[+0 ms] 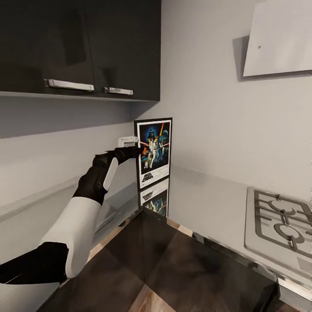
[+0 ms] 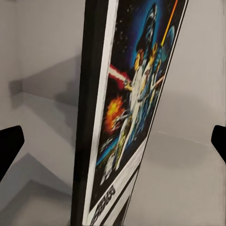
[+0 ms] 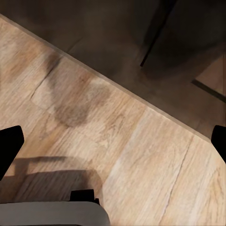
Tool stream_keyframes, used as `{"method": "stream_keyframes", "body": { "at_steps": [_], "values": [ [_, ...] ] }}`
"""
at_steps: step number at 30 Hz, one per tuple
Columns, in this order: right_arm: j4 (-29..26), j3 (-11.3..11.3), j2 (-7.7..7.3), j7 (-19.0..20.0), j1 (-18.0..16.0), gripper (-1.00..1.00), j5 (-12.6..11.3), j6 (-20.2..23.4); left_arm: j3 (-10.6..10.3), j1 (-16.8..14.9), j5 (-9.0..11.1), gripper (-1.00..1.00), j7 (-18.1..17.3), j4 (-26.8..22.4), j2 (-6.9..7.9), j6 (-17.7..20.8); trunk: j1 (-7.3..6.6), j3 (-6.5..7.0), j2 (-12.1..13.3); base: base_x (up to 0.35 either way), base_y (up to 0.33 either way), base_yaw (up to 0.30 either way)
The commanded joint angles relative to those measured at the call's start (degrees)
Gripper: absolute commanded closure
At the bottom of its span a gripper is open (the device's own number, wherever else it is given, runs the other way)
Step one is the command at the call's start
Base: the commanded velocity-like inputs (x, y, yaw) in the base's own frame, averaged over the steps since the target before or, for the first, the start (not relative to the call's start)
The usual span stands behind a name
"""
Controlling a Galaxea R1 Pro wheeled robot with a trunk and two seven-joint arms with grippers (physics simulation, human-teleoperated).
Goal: Pick up the poster from the kitchen countertop and hang it on one of the wall nails in the kitchen.
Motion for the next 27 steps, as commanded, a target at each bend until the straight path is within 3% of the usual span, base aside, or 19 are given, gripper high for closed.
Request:
{"method": "stream_keyframes", "body": {
  "at_steps": [1,27],
  "values": [
    [-0.11,0.12,0.00,-0.21,0.03,-1.00,0.07,0.02,0.05,-0.03,0.44,-1.00,0.01,-0.05,-0.02,0.35,0.00,-0.05,-0.03,0.000,0.000,-0.006],
    [-0.11,0.11,0.00,-0.26,0.03,-1.00,0.07,-0.03,-0.91,-0.10,0.31,-1.00,0.08,0.74,-0.43,1.57,0.00,-1.22,-0.03,0.000,0.000,0.000]
  ]
}}
